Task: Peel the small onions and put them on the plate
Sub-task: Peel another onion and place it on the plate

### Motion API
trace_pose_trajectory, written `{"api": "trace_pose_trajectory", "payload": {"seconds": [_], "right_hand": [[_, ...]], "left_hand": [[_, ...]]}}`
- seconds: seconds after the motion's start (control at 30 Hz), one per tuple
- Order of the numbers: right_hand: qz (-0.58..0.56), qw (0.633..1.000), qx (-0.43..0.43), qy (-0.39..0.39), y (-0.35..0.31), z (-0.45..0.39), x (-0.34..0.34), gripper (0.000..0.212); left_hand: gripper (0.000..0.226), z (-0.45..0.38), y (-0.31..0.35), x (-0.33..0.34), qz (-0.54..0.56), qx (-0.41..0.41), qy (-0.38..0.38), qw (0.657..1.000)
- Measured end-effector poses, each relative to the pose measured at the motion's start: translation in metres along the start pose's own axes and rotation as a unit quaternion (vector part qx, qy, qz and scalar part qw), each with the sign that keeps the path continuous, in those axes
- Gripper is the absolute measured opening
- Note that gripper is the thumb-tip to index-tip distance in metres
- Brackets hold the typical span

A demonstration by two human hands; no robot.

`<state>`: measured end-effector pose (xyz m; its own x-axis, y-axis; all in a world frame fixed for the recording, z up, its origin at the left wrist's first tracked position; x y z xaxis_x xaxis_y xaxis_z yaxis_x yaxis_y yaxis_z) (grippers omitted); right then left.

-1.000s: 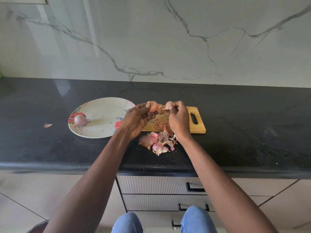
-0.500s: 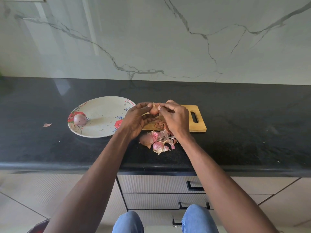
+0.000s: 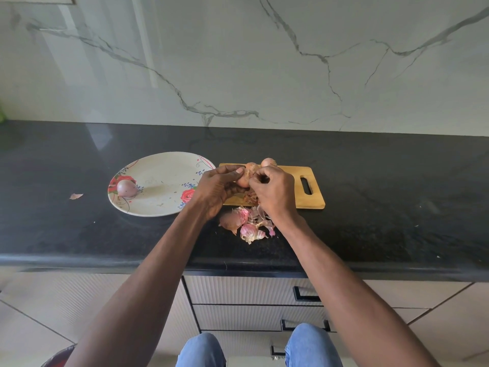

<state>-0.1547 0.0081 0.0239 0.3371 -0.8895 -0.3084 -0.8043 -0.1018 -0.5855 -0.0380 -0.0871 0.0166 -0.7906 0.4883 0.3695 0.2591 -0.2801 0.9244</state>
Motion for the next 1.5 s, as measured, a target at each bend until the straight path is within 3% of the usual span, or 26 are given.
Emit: {"api": "trace_pose_trajectory", "payload": {"seconds": [0.2, 0.3, 0.57, 0.67, 0.77, 0.83, 1.03, 1.17, 1.37, 1.5], "right_hand": [[-0.078, 0.994, 0.073, -0.004, 0.005, -0.005, -0.002, 0.01], [-0.073, 0.996, 0.042, -0.03, 0.007, -0.007, 0.0, 0.018], [-0.009, 0.997, -0.076, -0.017, 0.002, -0.002, 0.0, 0.001], [0.021, 0.993, -0.115, -0.017, -0.001, 0.0, 0.0, 0.007], [0.054, 0.989, -0.134, -0.015, -0.007, 0.002, 0.002, 0.012], [0.05, 0.992, -0.116, -0.012, -0.005, 0.002, 0.003, 0.012], [-0.052, 0.997, 0.06, -0.008, 0.006, -0.003, 0.0, 0.004], [-0.069, 0.994, 0.083, -0.001, 0.006, -0.005, -0.003, 0.02], [-0.021, 0.999, -0.019, 0.017, 0.001, -0.001, -0.002, 0.014], [0.039, 0.998, -0.055, -0.01, 0.003, 0.001, 0.002, 0.009]], "left_hand": [[0.011, 0.003, 0.001, 0.002, 0.047, -0.02, 0.017, 0.999], [0.013, 0.003, 0.0, 0.002, 0.034, -0.009, 0.017, 0.999], [0.025, -0.004, -0.006, -0.004, -0.04, 0.026, 0.013, 0.999], [0.029, -0.003, -0.005, -0.003, -0.044, 0.036, 0.005, 0.998], [0.019, -0.003, -0.005, -0.002, -0.042, 0.033, -0.003, 0.999], [0.014, -0.002, -0.004, 0.0, -0.032, 0.028, -0.006, 0.999], [0.017, 0.003, 0.001, 0.003, 0.05, -0.012, -0.005, 0.999], [0.014, 0.001, 0.0, 0.002, 0.067, -0.012, -0.003, 0.998], [0.01, 0.001, -0.001, 0.002, 0.007, 0.039, 0.01, 0.999], [0.019, 0.002, -0.003, 0.0, -0.069, 0.081, 0.019, 0.994]]}}
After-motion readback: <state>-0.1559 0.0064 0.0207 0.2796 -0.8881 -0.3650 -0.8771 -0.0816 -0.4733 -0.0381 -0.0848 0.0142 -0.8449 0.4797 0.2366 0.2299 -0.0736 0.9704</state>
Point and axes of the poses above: each hand's wrist, its own z-axis away from the middle knuckle, its own x-axis out of the palm, y = z × x, the point moved 3 cm from there along -z, towards the middle knuckle, and after that the axes turned 7 degrees about y, right-handed, at the moved point
